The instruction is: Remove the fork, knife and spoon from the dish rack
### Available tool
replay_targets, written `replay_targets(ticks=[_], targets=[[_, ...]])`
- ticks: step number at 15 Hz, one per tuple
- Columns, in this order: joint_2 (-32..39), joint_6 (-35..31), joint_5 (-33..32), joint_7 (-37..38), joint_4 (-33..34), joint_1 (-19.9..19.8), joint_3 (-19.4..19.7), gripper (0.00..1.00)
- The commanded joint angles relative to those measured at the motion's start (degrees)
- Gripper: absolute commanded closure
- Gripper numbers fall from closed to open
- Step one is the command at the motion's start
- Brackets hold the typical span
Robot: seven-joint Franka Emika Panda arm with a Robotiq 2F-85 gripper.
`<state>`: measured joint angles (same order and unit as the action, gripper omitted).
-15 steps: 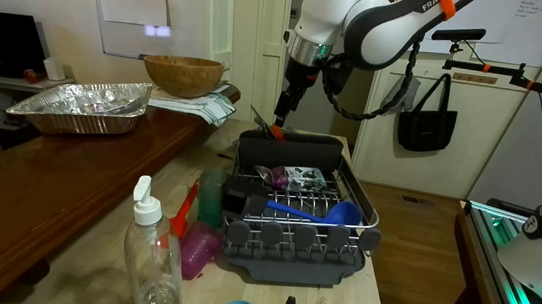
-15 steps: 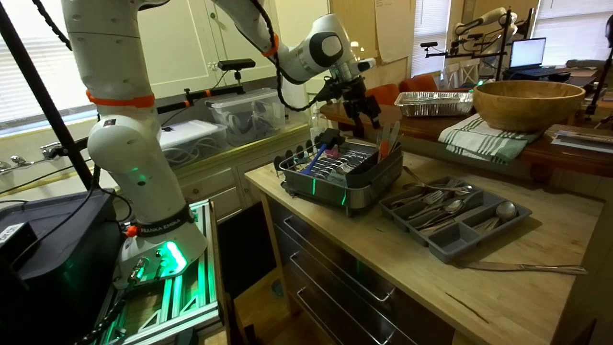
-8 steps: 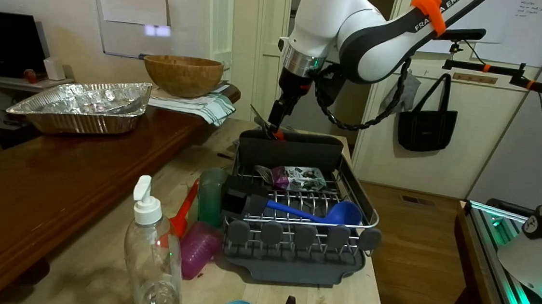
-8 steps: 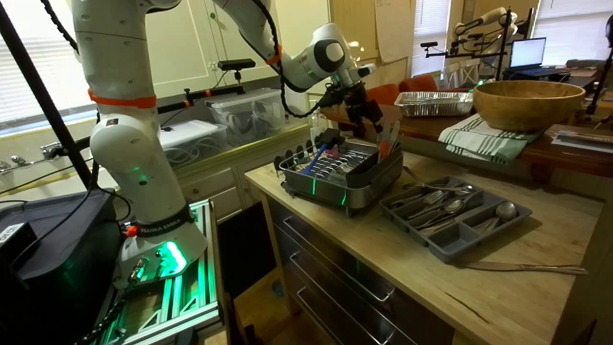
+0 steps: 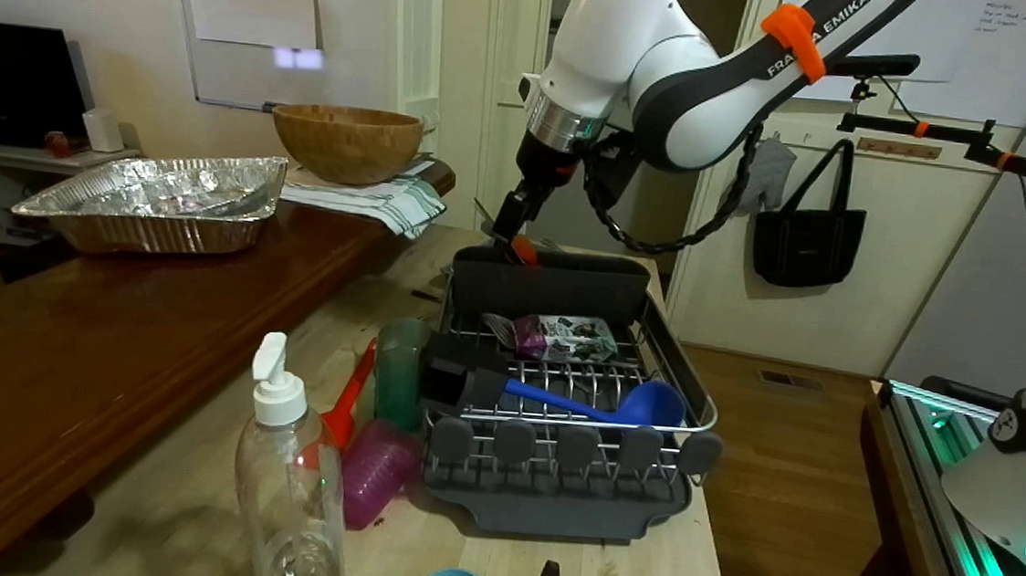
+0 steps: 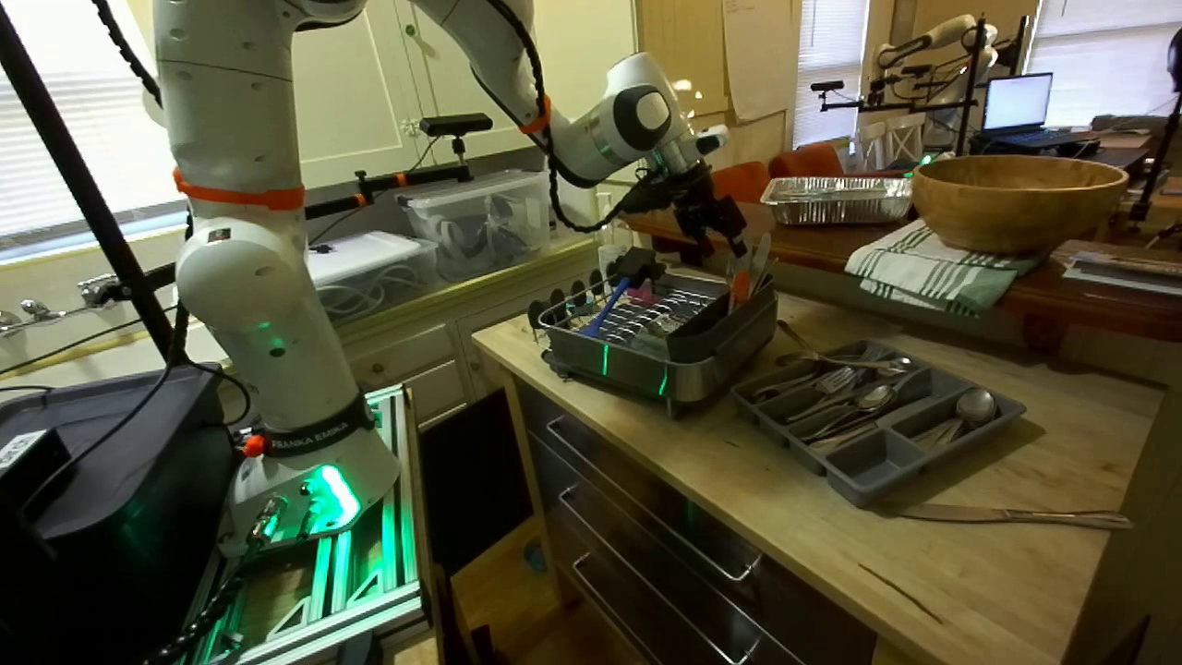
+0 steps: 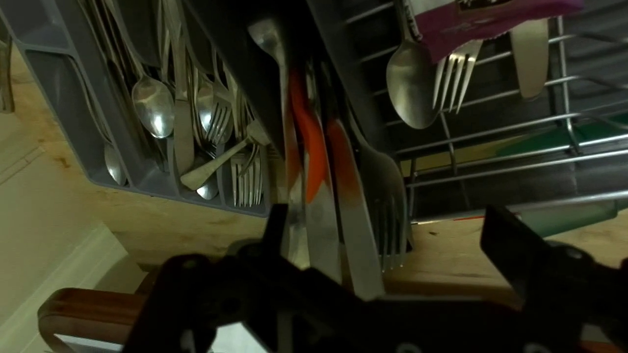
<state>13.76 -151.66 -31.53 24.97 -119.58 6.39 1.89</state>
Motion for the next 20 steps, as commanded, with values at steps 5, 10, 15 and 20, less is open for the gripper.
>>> replay_targets(ticks=[5, 10, 15, 20], targets=[[5.6, -1.9, -4.1, 5.8, 4.4, 3.9, 5.0, 0.26], [7.0, -2.1, -5.0, 7.2, 5.7, 5.6, 6.3, 0.6], [3.1, -0.7, -6.5, 9.9, 3.5, 7.6, 7.4, 0.98], [-3.4, 1.6, -11.3, 14.6, 0.0, 8.0, 6.2, 0.95]])
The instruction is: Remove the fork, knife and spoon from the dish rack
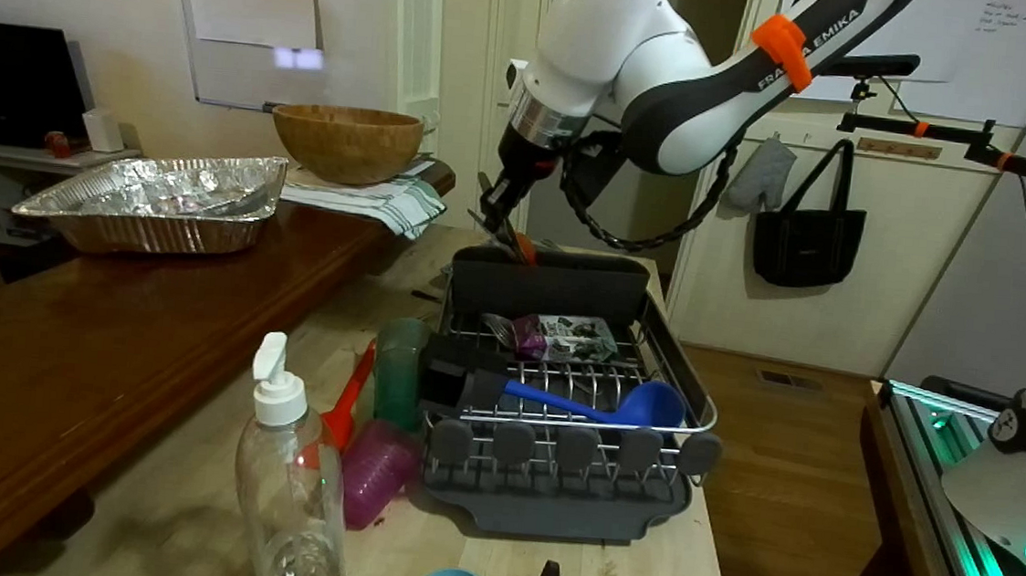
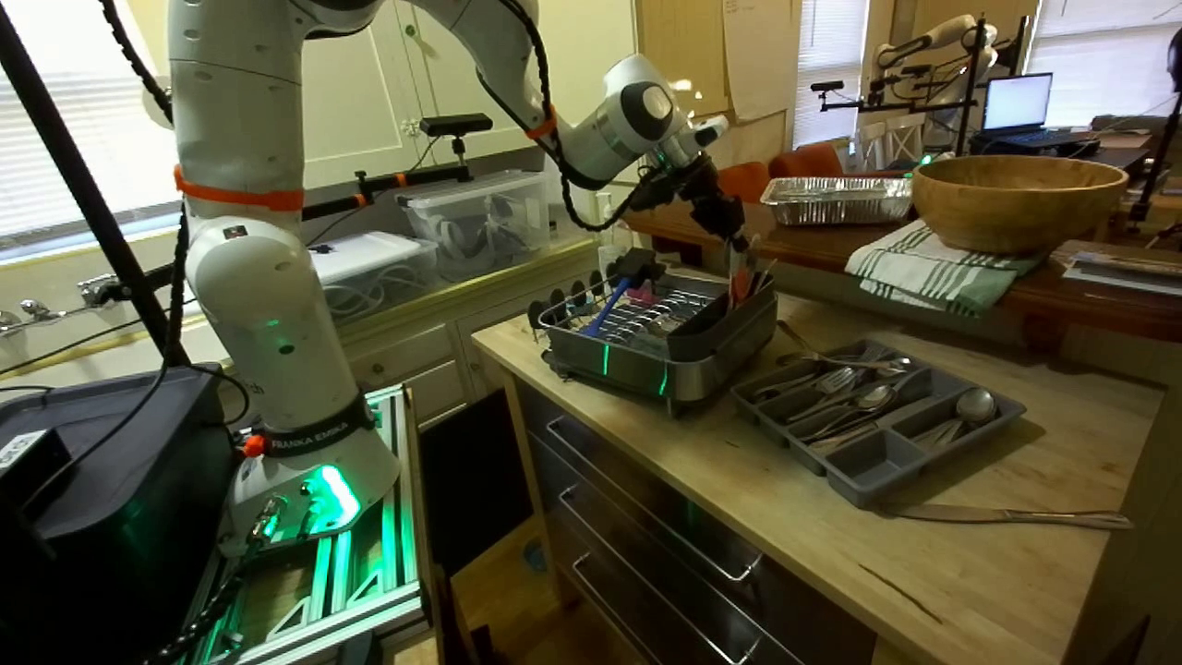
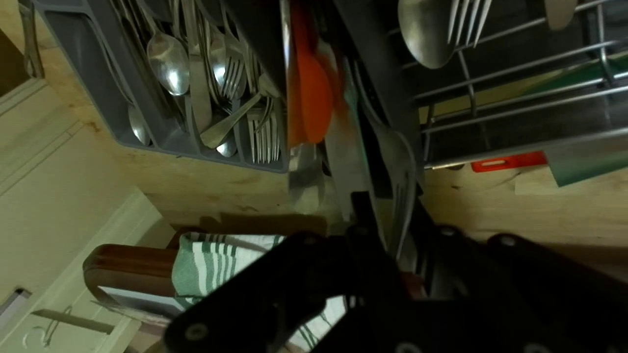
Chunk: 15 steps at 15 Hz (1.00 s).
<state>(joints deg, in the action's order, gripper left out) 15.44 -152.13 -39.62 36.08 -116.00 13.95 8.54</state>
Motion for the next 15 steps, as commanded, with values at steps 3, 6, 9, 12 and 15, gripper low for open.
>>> replay_targets(ticks=[3, 6, 9, 12, 15], targets=[[-8.1, 2.1, -1.9, 2.6, -5.0, -1.6, -2.4, 0.95], [-9.5, 1.4, 0.0, 1.2, -5.4, -3.6, -3.8, 0.95], [-12.0, 0.9, 1.1, 0.6, -6.0, -5.5, -4.7, 0.95], [-13.4, -0.5, 4.8, -1.2, -5.9, -7.3, -5.6, 0.95], [-13.9, -1.3, 9.6, -2.8, -4.9, -8.7, -6.3, 0.95]])
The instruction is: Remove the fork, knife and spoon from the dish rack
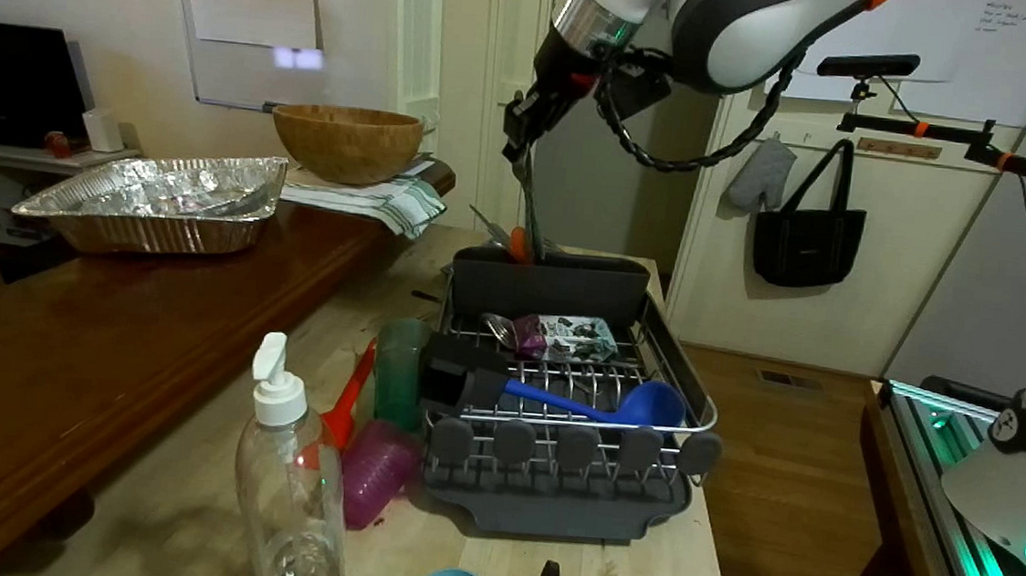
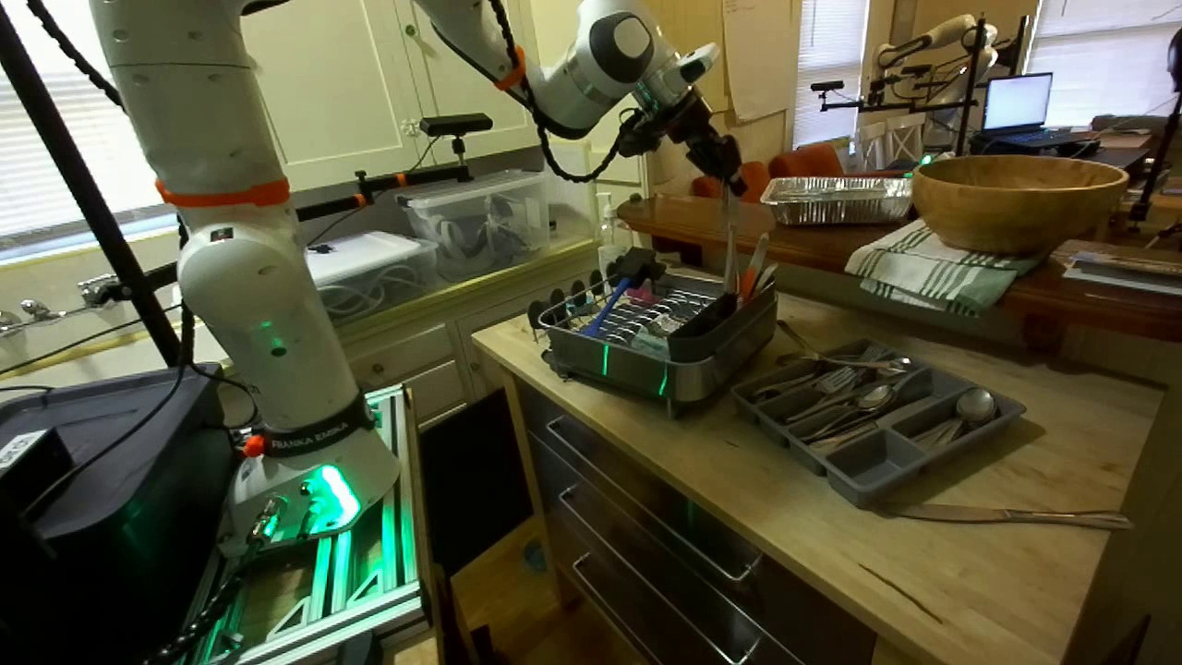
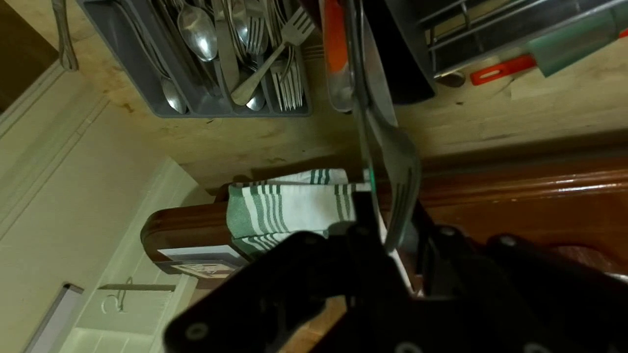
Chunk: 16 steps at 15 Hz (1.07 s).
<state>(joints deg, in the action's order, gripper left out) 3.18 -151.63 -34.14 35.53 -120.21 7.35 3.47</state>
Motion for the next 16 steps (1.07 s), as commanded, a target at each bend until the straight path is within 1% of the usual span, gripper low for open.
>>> replay_targets(ticks=[1, 6, 8, 10, 16], targets=[[-2.0, -1.9, 5.4, -2.7, -0.5, -2.4, -1.4, 0.95], [-3.9, 0.7, 8.8, -4.7, -0.2, -4.2, -1.6, 0.95], [-4.4, 3.3, 13.2, -9.1, 0.1, -4.7, -1.7, 0.95], [-4.8, 5.0, 15.5, -11.2, 0.6, -5.5, -1.6, 0.95], [-5.2, 10.6, 18.4, -12.1, 3.6, -8.6, -0.5, 0.95]])
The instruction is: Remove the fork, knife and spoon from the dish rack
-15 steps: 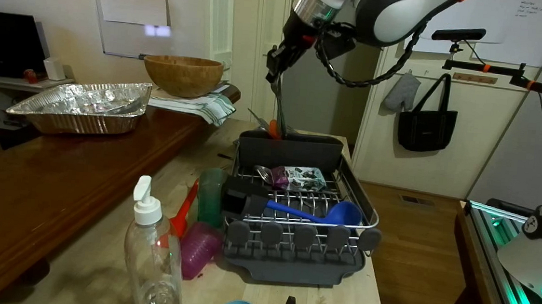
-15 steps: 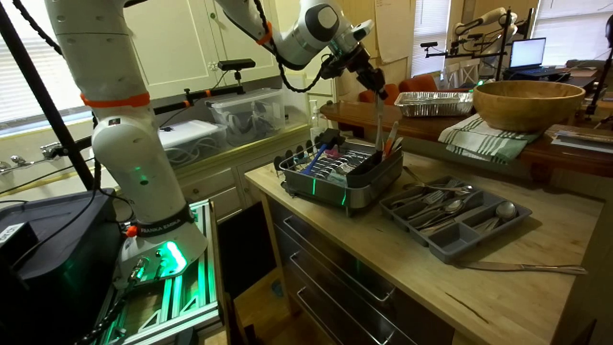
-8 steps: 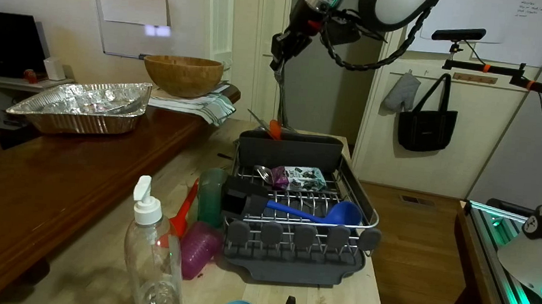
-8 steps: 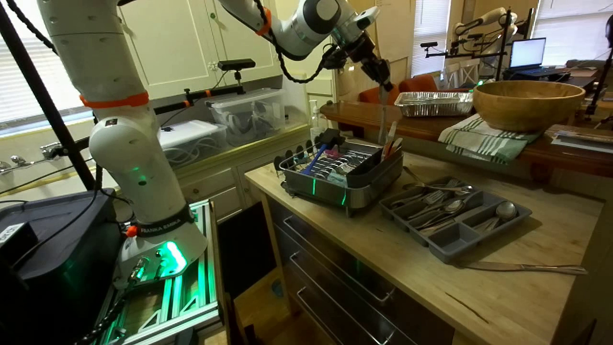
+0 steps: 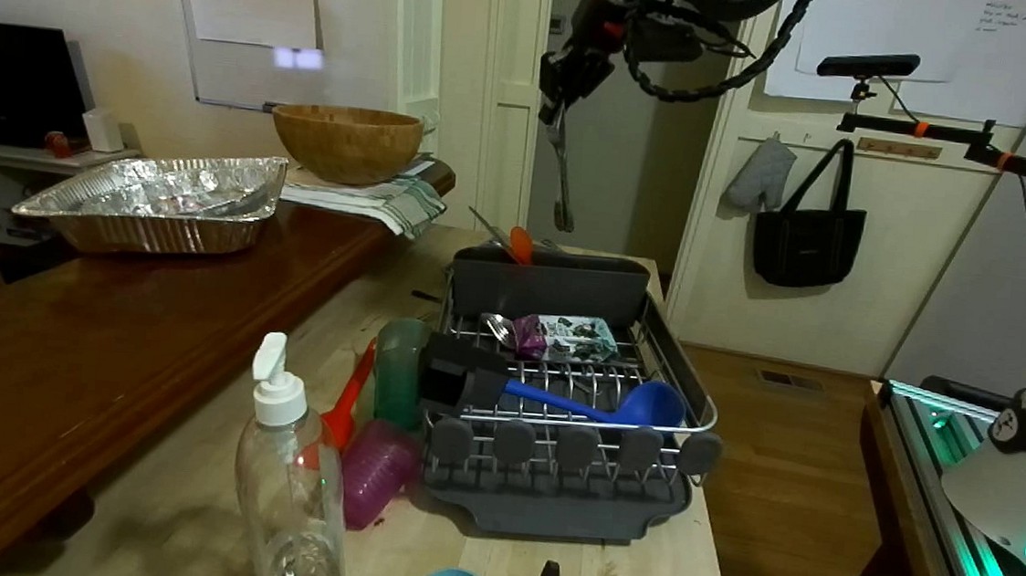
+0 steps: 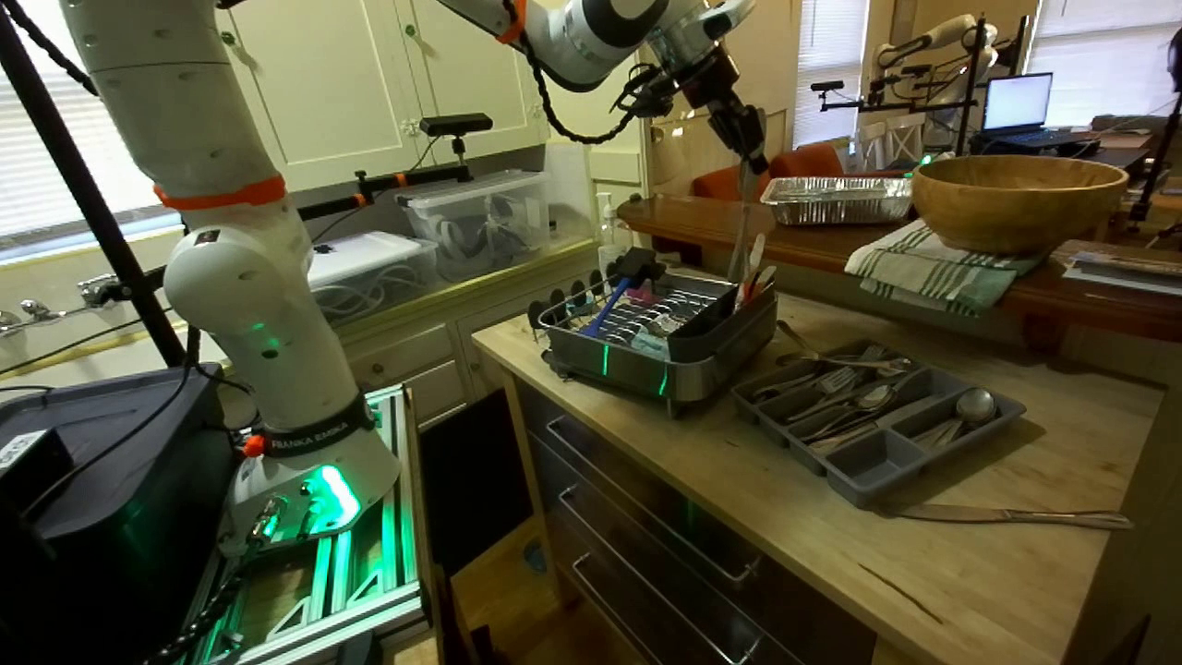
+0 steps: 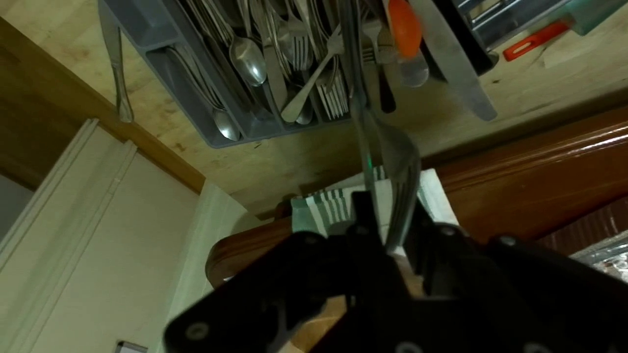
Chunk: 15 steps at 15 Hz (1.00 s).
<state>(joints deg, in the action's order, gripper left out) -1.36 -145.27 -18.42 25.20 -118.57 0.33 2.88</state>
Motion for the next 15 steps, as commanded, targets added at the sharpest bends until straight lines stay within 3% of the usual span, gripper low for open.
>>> replay_targets(ticks=[1, 4, 5, 6, 8, 9, 15], targets=[[0.0, 5.7, 1.3, -0.2, 3.1, -2.3, 0.4, 0.95], [2.5, 7.2, 3.3, -1.7, 6.0, -3.9, 1.5, 0.95], [2.8, 6.9, 11.5, -10.5, 5.7, -3.8, 1.5, 0.95], [0.9, 5.4, 4.0, -3.1, 3.7, -3.8, 1.2, 0.81], [1.9, 5.5, 9.0, -8.5, 4.3, -4.0, 1.6, 0.81], [2.2, 5.5, 9.6, -9.1, 4.6, -4.0, 1.6, 0.95], [5.7, 6.1, 7.0, -2.8, 6.5, -3.7, 1.8, 0.95]])
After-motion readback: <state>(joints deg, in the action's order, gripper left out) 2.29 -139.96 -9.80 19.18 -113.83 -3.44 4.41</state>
